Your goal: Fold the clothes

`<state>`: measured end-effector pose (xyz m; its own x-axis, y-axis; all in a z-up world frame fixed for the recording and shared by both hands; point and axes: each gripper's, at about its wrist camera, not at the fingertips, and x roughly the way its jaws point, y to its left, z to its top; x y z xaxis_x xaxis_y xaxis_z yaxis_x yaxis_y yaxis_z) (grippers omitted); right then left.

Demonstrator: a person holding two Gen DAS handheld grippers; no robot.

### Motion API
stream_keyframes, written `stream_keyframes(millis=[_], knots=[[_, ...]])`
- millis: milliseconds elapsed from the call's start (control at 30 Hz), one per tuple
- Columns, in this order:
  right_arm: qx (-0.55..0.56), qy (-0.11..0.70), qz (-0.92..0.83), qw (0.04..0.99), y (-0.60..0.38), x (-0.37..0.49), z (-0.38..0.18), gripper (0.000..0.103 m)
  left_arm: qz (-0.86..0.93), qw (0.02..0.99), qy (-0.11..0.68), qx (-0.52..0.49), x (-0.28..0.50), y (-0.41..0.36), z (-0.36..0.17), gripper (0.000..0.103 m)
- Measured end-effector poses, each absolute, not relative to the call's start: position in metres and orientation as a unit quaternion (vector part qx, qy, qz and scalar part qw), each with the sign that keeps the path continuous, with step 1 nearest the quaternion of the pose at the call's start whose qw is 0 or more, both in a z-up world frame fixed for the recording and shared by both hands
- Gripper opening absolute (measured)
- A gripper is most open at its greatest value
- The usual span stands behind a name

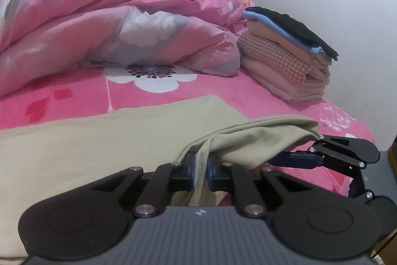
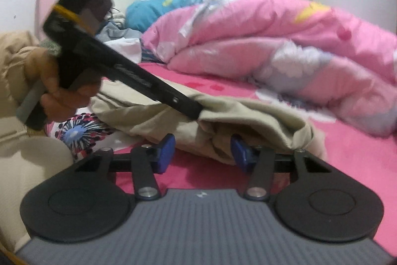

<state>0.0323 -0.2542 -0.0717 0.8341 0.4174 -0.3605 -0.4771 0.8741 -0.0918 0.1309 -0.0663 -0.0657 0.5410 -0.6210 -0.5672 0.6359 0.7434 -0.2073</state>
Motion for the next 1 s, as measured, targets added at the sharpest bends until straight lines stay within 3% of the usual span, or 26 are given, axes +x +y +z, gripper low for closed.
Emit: stream_keyframes(millis=[267, 533, 733, 767, 800, 1000], knots=[[-0.226, 0.157, 0.192, 0.942, -0.227, 0.052, -0.085, 0.031, -0.36, 0.875, 0.323, -0.002, 0.136, -0.062, -0.067, 0.01], [-0.338, 0.116, 0.197, 0.913, -0.207, 0.035, -0.083, 0.031, -0.365, 0.873, 0.324, -0.006, 0.14, -0.06, -0.068, 0.01], [-0.368, 0.153, 0.188, 0.898, -0.206, 0.053, -0.091, 0.032, -0.368, 0.871, 0.325, -0.008, 0.14, -0.059, -0.07, 0.01], [-0.366, 0.164, 0.196, 0.895, -0.206, 0.054, -0.091, 0.024, -0.368, 0.871, 0.325, -0.01, 0.141, -0.059, -0.07, 0.01], [-0.366, 0.175, 0.204, 0.891, -0.206, 0.055, -0.092, 0.008, -0.369, 0.871, 0.325, -0.012, 0.141, -0.059, -0.07, 0.01], [-0.362, 0.233, 0.253, 0.867, -0.215, 0.043, -0.097, 0.003, -0.379, 0.866, 0.327, -0.01, 0.139, -0.06, -0.074, 0.01]])
